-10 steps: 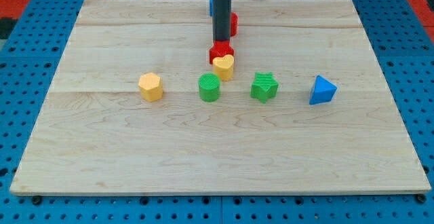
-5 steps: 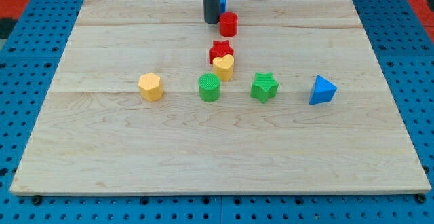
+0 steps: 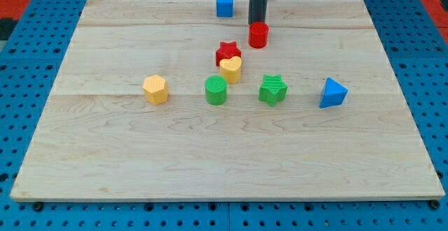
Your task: Move the red circle to the top right side of the yellow heart
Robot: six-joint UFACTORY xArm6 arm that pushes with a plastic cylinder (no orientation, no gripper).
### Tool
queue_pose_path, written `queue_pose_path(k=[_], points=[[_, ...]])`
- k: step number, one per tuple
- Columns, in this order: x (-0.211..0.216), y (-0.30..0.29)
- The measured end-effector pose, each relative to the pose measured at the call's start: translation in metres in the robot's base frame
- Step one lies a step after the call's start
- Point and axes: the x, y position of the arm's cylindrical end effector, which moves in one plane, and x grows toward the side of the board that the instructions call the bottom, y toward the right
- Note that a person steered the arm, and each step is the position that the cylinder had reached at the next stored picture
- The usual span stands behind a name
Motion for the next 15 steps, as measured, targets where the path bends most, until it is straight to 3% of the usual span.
queue_pose_path(k=[4,7,13,15], points=[[0.052,0.006],[0.063,0.057],[0.091,0.02],[0.104,0.037]])
